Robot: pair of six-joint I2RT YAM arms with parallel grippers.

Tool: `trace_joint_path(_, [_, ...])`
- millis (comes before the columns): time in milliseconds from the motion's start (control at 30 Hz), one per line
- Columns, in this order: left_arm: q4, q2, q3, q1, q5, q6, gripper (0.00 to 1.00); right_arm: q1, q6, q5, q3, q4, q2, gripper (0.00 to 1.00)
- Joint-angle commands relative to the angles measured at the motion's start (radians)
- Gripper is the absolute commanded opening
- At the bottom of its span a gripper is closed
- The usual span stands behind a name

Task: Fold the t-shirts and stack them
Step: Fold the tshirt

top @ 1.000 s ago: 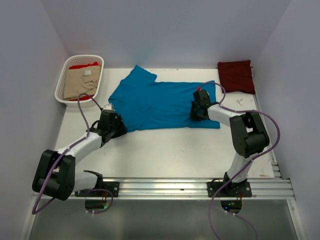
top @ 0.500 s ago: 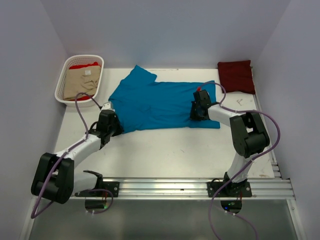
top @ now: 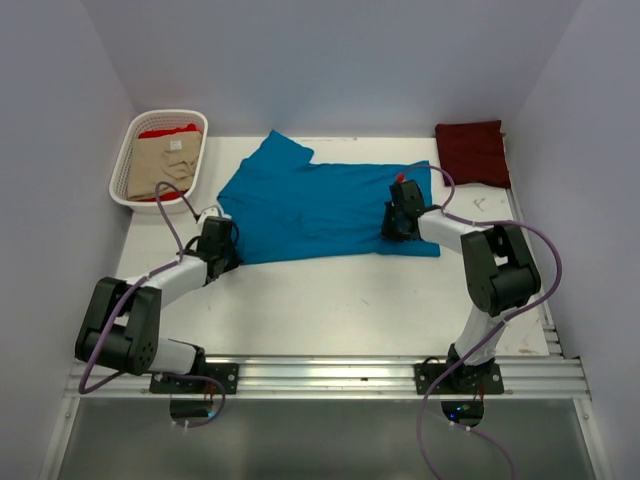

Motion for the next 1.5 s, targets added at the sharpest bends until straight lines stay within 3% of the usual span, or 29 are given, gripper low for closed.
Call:
trace_joint_path(0, [-0.137,-0.001,0.03,0.018,-0.127,-0.019,0.0,-0.022,-0.01,0.057,-0.044,-0.067,0.026,0.0])
trace_joint_path(433, [-0.309,-0.121,0.063,0.023,-0.018,-0.064,0.0,-0.06,0.012,0.085,-0.044,-0.096,0.034,0.0])
trace_joint_path(633, [-0.169,-0.406,0.048,0.023,0.054,-0.023,0.01,-0.059,-0.001,-0.003,-0.073,-0.043,-0.029,0.0])
trace_joint_path(667, [-0.145,-0.446,0.053,0.023,0.066,-0.01,0.1,-0.059,-0.005,-0.018,-0.082,-0.023,-0.063,0.0])
trace_joint_path(733, [-0.106,-0.455,0.079,0.023,0.094,0.026,0.14,-0.059,-0.01,-0.053,-0.105,0.023,-0.103,0.0])
trace_joint_path(800, [-0.087,-0.416,0.1,0.023,0.147,0.055,0.15,-0.06,-0.007,-0.058,-0.11,0.037,-0.155,0.0])
trace_joint_path(833, [-0.049,-0.393,0.112,0.021,0.178,0.065,0.23,-0.059,-0.005,-0.057,-0.107,0.03,-0.167,0.0])
trace_joint_path(900, [0.003,-0.308,0.113,0.023,0.272,0.077,0.26,-0.059,-0.001,-0.028,-0.089,-0.009,-0.199,0.0])
trace_joint_path(933, [0.048,-0.276,0.113,0.023,0.299,0.071,0.35,-0.057,0.002,0.003,-0.077,-0.033,-0.206,0.0])
trace_joint_path(1033, [0.143,-0.117,0.119,0.024,0.396,0.047,0.46,-0.057,0.027,0.199,-0.018,-0.157,-0.221,0.0])
trace_joint_path(1133, [0.224,-0.025,0.125,0.024,0.453,0.027,0.49,-0.059,0.042,0.305,0.017,-0.233,-0.218,0.0])
trace_joint_path(1233, [0.261,0.052,0.152,0.024,0.475,0.025,0.47,-0.06,0.044,0.304,0.029,-0.231,-0.188,0.0])
trace_joint_path(1467, [0.312,0.148,0.171,0.026,0.447,0.031,0.28,-0.062,0.071,0.223,0.037,-0.152,-0.083,0.0])
